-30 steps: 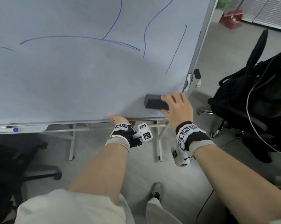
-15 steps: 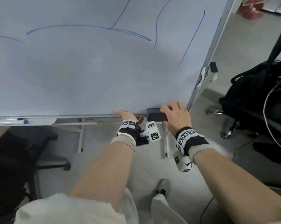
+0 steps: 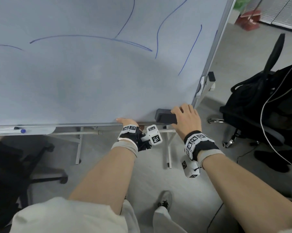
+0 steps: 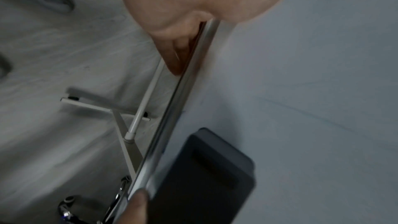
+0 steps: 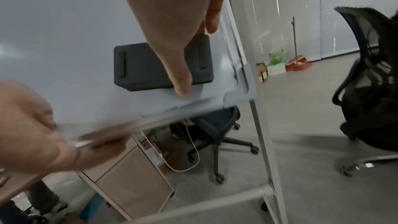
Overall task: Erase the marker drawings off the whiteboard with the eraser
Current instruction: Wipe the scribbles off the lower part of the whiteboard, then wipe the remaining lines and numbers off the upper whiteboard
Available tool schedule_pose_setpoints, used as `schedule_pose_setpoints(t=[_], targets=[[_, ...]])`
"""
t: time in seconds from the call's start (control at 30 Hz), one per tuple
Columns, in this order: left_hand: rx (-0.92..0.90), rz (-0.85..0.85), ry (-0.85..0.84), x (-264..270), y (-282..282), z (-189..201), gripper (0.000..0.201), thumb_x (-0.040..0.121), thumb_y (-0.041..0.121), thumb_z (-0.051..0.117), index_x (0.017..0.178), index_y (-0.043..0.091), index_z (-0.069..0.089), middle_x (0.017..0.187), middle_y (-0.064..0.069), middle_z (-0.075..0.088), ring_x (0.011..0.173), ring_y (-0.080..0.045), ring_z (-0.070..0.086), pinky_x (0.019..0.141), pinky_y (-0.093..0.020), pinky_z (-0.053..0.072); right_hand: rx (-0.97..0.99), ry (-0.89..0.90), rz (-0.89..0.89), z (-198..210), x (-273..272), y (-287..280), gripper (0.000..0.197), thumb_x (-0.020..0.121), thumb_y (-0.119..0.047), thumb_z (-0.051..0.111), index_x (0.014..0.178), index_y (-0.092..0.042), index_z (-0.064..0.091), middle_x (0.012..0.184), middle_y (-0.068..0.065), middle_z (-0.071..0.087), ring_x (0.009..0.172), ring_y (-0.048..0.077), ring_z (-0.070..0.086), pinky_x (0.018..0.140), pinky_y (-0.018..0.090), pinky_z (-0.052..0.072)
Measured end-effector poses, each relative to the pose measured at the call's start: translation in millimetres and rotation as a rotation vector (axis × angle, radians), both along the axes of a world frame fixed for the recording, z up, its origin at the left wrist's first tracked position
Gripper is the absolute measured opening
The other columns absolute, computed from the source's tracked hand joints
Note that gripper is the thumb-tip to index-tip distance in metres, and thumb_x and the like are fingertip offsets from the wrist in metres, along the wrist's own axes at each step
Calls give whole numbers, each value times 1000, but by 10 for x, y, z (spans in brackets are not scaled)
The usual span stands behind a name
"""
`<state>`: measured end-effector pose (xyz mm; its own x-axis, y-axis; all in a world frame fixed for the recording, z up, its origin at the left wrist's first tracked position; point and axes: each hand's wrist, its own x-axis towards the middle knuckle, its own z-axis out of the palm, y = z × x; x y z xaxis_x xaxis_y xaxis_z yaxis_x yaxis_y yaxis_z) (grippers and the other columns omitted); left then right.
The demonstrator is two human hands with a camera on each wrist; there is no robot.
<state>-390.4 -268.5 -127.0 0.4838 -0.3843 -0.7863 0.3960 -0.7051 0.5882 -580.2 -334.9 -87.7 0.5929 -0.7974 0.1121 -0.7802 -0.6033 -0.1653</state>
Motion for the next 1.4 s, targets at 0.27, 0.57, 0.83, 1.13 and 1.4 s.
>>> schedule_pose_setpoints(t=[0.27,0.57,0.83,1.13,1.4], targets=[[355,-827,-593,-34,231,1048,25,91,17,62,104,-2,70,86,-11,57,91,-31,63,84,-33,51,-229,-363,-41,1141,220,-423,50,67,-26,80,110,-16,56,104,8,58,95,32,51,83,41,43],[-5,99,-287,5,12,1097,57,103,30,34,148,-5,33,150,-24,40,136,-38,44,108,-44,42,-4,-204,-29,1035,236,-200,49,71,-41,78,108,-18,55,108,5,55,101,29,52,86,39,40],[-572,-32,-162,-562,-279,2357,27,91,33,60,83,8,59,69,-8,61,51,-22,57,46,-23,48,95,-442,-83,1677,105,-338,56,69,-43,77,107,-13,47,108,3,49,91,29,56,66,34,44],[-431,-94,-598,-819,-522,2559,74,48,70,70,96,14,61,79,-7,73,60,-24,72,62,-40,63,-35,-432,-42,1836,-45,-320,46,73,-39,75,101,-11,50,105,5,48,87,27,54,60,33,43],[-398,-122,-706,-808,-832,2638,81,41,69,69,99,14,56,86,-4,71,70,-26,72,66,-40,63,-207,-444,-11,1800,-111,-485,40,73,-38,76,96,-12,55,97,6,54,95,28,52,55,33,46]])
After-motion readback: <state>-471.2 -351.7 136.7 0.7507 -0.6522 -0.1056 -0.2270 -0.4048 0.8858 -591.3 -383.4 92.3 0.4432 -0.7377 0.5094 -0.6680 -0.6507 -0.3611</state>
